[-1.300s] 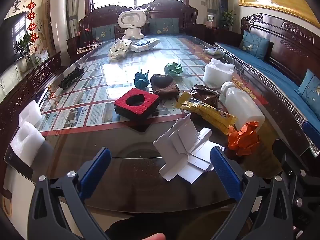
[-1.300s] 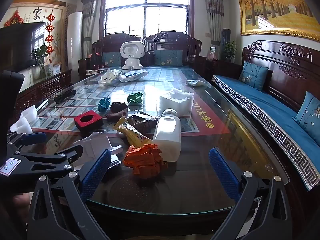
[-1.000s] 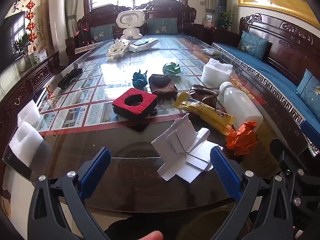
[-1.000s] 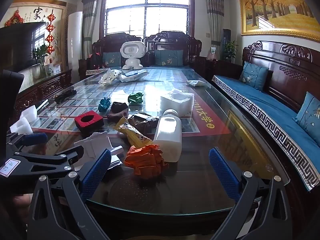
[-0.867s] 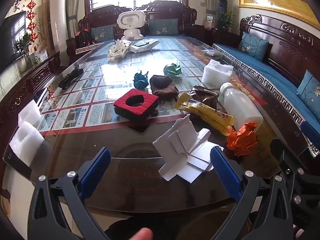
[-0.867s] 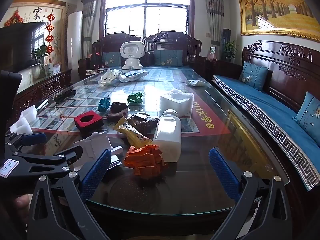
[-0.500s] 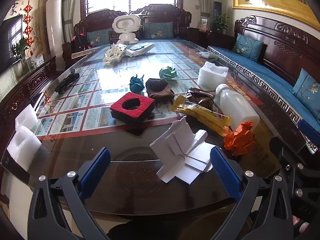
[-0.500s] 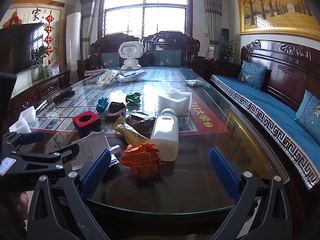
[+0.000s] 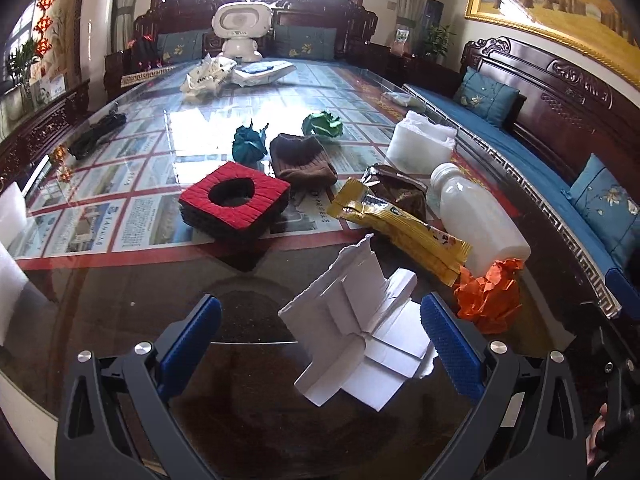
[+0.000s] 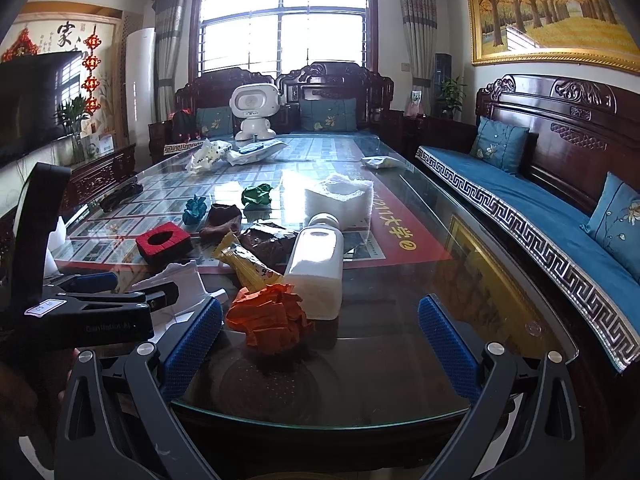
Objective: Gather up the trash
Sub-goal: 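Grasp the white folded paper with the left tool while the right tool approaches the orange crumpled paper, then close the right tool on the orange crumpled paper and lift it, then carry the white paper and orange paper down over the yellow bin with both tools, then open the right tool to drop the orange paper while the left tool releases the white paper into the bin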
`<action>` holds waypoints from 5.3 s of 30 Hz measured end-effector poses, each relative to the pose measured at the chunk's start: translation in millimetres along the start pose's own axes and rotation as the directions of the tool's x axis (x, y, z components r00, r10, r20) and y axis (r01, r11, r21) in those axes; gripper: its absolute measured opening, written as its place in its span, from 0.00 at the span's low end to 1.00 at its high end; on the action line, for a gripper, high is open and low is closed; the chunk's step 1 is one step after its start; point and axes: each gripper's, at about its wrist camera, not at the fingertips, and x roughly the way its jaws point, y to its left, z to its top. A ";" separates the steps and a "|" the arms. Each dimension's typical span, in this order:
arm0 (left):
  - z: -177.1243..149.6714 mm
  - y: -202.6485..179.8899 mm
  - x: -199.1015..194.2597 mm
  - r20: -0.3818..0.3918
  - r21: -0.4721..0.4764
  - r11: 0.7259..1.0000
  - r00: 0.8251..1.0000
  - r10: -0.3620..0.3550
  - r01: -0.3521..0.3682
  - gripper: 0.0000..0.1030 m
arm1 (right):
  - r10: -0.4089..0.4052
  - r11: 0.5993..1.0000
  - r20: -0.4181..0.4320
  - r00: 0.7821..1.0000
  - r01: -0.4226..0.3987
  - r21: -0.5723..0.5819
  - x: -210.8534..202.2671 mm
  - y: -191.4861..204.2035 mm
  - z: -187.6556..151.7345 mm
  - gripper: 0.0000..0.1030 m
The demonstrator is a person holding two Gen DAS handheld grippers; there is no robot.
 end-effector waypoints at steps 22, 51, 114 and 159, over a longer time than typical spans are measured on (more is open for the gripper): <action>2.2 -10.2 21.8 -0.045 0.098 0.993 0.997 -0.068 0.072 0.40 | 0.016 1.000 -0.045 0.999 -0.017 -0.016 23.6 9.6 -3.3 0.92; -5.1 -3.1 0.9 -0.013 0.092 0.992 0.997 -0.081 0.082 0.07 | 0.043 0.999 -0.131 0.990 -0.044 -0.003 59.1 28.6 -6.2 0.92; -116.9 -67.2 -116.9 -0.042 0.232 0.941 0.969 -0.245 0.247 0.05 | 0.184 0.982 -0.075 0.980 -0.186 -0.030 -114.6 12.4 -74.2 0.46; -241.9 -123.9 -73.2 -0.317 0.343 0.863 0.911 -0.265 0.371 0.14 | 0.075 0.997 -0.187 0.979 -0.067 0.049 -133.6 -24.8 -170.6 0.77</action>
